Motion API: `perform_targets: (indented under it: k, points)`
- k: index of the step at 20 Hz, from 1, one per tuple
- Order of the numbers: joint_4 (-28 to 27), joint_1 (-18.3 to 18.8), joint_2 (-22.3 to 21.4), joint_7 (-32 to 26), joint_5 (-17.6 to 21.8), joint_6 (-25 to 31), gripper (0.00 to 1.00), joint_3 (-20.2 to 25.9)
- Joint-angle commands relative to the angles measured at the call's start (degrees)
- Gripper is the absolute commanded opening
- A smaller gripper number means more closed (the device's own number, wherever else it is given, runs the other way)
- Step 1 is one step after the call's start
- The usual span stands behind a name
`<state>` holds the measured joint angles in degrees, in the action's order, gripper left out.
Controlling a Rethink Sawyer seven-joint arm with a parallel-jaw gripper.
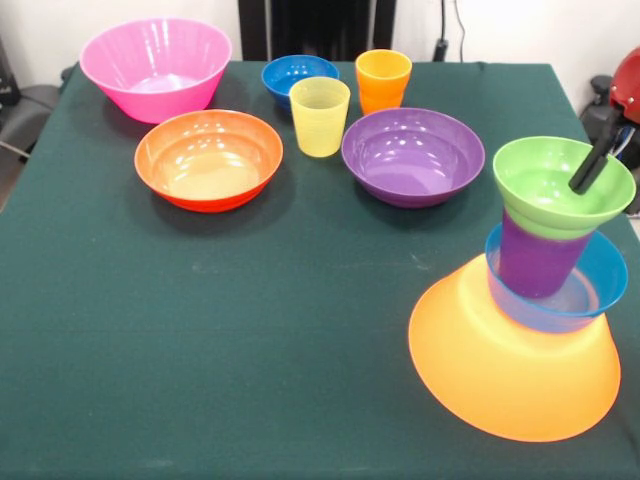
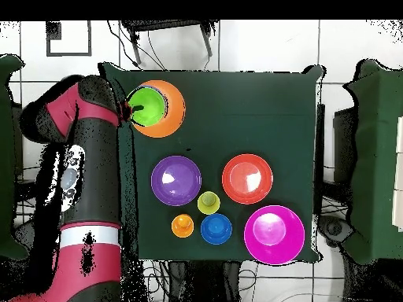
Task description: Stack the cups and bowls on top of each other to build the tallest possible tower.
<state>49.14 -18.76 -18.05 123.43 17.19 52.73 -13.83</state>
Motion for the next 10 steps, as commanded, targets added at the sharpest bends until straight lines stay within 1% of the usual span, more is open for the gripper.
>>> perform_targets:
  k: [1,4,7,10]
  points:
    - [7.4,0.8,-1.4,-9.8,1.9,1.5,1.00,5.5]
    - [8.3,1.3,-2.9,-11.4,1.3,2.1,1.00,6.3]
    - [10.4,2.7,-4.6,-12.2,-0.1,1.0,1.00,8.4]
    - [11.3,3.7,-5.6,-13.7,-1.1,1.9,1.00,10.3]
